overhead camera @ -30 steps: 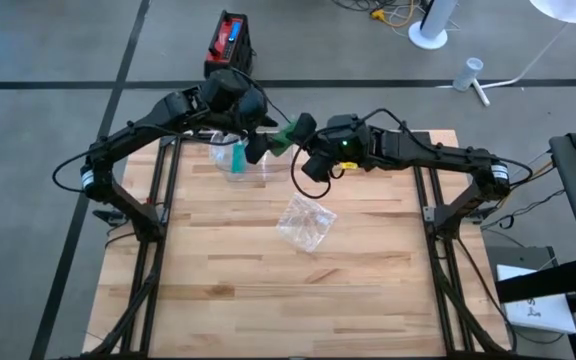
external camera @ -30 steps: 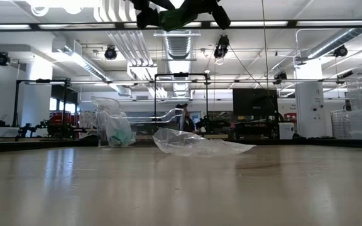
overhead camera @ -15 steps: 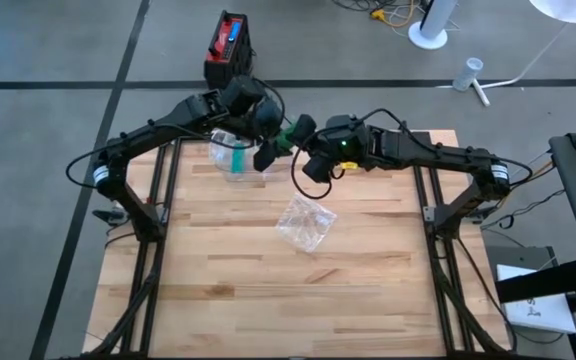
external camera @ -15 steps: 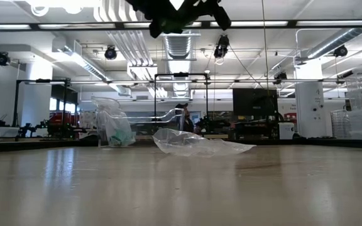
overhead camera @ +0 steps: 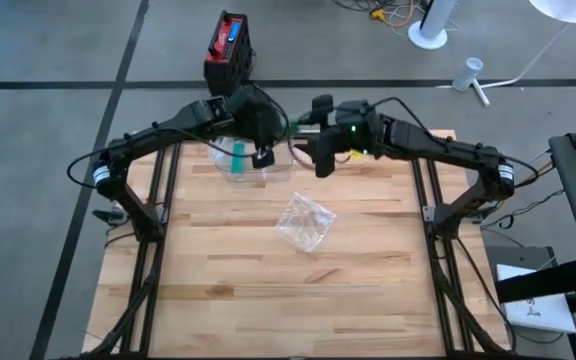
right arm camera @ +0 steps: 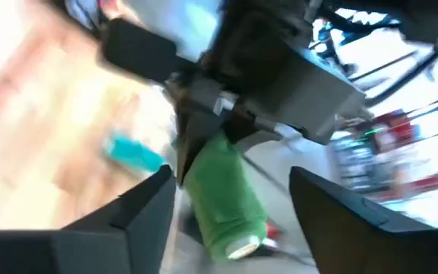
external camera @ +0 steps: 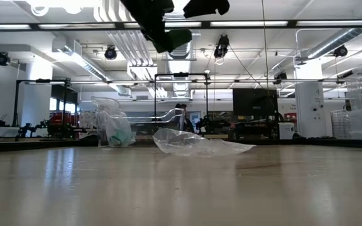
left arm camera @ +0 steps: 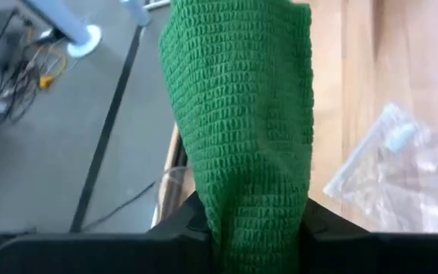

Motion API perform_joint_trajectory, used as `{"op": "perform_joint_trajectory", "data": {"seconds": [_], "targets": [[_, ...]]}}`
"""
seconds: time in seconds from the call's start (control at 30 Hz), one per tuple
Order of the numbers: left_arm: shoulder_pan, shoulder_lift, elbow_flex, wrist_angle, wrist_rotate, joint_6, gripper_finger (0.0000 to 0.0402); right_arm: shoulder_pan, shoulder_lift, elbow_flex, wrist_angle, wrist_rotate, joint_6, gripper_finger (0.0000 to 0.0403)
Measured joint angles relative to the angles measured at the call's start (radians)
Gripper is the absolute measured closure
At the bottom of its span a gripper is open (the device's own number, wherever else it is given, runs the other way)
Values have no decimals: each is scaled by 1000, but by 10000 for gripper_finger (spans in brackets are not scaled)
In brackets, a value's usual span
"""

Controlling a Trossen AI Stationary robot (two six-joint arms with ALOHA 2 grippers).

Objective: Roll bandage
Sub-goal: Roll the green bandage, then put the green bandage into the transparent zip bag

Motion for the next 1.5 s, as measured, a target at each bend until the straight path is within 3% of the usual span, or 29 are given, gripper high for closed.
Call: {"op": "perform_joint_trajectory", "data": {"seconds": [0.13,0.27,0.43,0.7,0.87,0.97,1.07,1.23,1.5], "targets": [[-37,-2,-39,57,-2,121,334,-82,15,1,-7,-147,158,128],[-74,-4,-62,92,-4,188,344,-134,55,1,-20,-290,230,124],[-91,-4,-62,98,0,221,335,-144,96,2,-32,-316,277,145],[-96,-7,-62,105,0,251,336,-145,111,3,-34,-355,334,236],[-96,-12,-62,110,3,250,284,-145,99,3,-30,-352,369,336],[-96,-29,-62,107,6,245,241,-145,78,3,-29,-354,387,341],[-92,-67,-63,74,39,208,199,-145,37,-3,-34,-356,432,341],[-57,-187,-119,41,257,90,152,-145,-109,-99,-36,-349,468,341],[-61,-461,-427,256,307,-76,155,-100,-406,-426,88,-353,639,341]]}}
